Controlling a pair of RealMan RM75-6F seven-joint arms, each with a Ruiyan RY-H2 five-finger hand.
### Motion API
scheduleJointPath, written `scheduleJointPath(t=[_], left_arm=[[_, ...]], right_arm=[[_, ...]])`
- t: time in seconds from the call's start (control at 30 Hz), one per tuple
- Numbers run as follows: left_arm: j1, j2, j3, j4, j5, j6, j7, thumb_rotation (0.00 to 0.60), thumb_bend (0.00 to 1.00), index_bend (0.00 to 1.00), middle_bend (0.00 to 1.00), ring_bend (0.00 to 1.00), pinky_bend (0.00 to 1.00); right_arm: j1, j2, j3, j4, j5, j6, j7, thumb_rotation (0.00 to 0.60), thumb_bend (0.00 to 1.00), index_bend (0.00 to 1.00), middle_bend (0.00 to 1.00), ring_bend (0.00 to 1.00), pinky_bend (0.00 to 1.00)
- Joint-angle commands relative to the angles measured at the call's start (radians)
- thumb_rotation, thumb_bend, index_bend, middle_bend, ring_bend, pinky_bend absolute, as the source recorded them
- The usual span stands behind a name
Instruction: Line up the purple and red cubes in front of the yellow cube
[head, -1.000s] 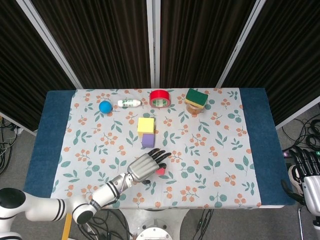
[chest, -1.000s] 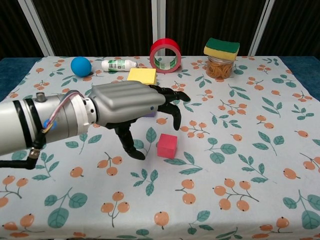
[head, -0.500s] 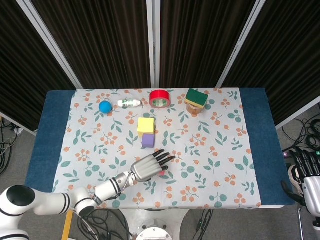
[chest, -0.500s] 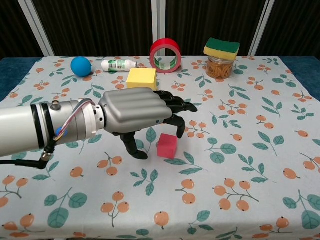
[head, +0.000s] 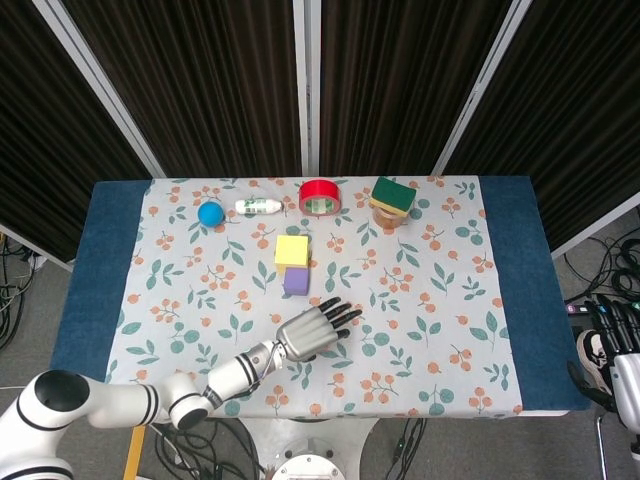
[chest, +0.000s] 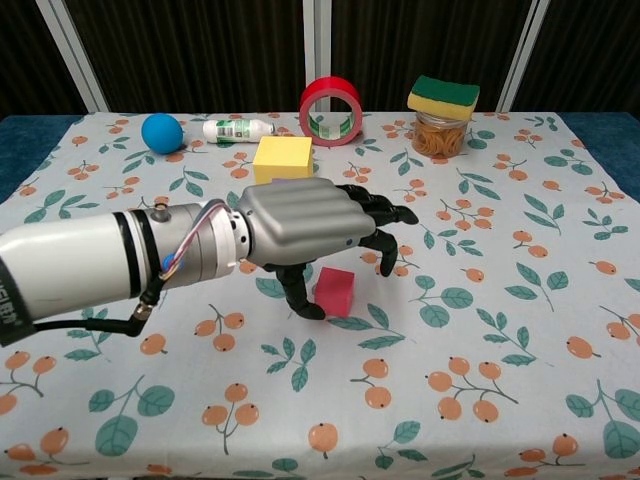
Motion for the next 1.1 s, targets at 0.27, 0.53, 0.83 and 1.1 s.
scheduleJointPath(t=[0.27,0.53,0.83,1.1], left_arm=[[0.007,-0.073,-0.026,0.058,-0.061,0.010,0.079,0.600,0.22,0.38,0.01,0.04,0.10],[0.029,-0.074,-0.084,0.017,-0.231,-0.004,0.108,0.600,0.22,0.40,0.02,0.04,0.10],[0.020,-0.062,-0.083,-0.003,-0.289,0.006,0.168,0.600,0.25,0.46,0.02,0.04,0.10],[0.028,-0.063,-0.059,0.000,-0.283,0.030,0.174,0.600,0.29,0.51,0.04,0.04,0.10]], right_arm=[[-0.004,0.000,-0.001,0.003,0.000,0.003,0.005,0.600,0.21,0.00,0.02,0.00,0.05],[-0.004,-0.001,0.000,0.009,0.001,0.004,0.010,0.600,0.22,0.00,0.02,0.00,0.05],[-0.004,0.002,-0.002,0.006,-0.009,0.007,0.009,0.600,0.22,0.00,0.02,0.00,0.05],[-0.011,0.001,-0.004,0.007,-0.014,0.018,0.011,0.600,0.22,0.00,0.02,0.00,0.05]])
